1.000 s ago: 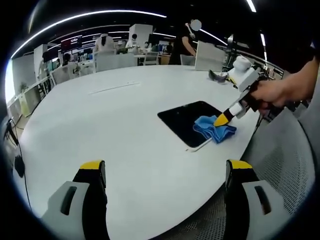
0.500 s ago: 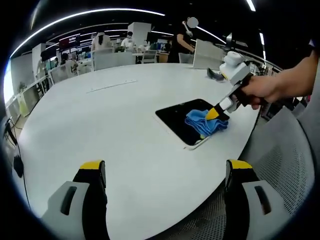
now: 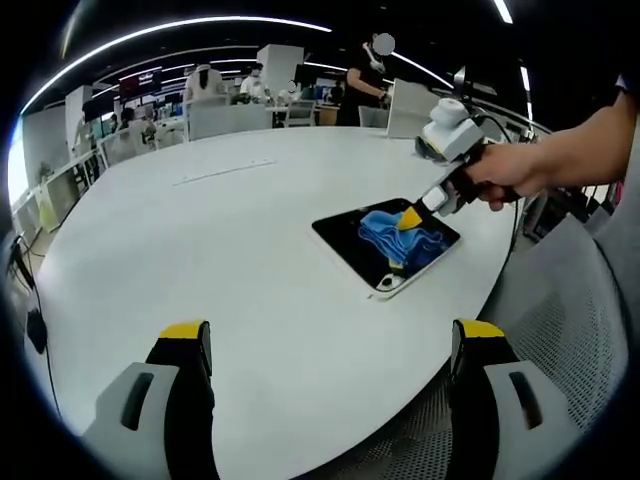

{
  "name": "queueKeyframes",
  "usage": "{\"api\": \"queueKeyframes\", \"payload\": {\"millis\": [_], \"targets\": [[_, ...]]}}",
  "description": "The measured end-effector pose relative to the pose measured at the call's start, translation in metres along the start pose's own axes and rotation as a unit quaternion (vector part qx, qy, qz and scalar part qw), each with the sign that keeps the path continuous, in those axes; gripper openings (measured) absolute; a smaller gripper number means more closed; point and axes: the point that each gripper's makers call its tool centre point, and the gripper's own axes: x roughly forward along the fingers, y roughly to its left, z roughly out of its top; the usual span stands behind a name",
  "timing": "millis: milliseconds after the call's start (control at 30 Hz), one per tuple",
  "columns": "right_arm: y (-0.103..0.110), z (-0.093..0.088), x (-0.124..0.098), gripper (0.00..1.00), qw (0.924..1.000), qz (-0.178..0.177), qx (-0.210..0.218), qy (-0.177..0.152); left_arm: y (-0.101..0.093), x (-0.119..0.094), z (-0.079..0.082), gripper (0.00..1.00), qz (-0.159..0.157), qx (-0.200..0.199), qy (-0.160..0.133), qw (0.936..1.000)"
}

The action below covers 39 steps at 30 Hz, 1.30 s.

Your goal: Wipe the mirror surface with the cleaning cloth until all visible marks leave the cleaned area.

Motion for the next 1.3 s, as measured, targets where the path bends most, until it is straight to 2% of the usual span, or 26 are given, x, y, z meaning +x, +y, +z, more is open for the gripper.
{"api": "queueKeyframes", "payload": {"millis": [1300], "targets": [[-0.011, 0.049, 0.024, 0.0, 0.9997, -0.007, -0.02, -0.01, 0.001, 0.0, -0.001, 0.99, 0.002, -0.004, 0.002, 1.0]]}}
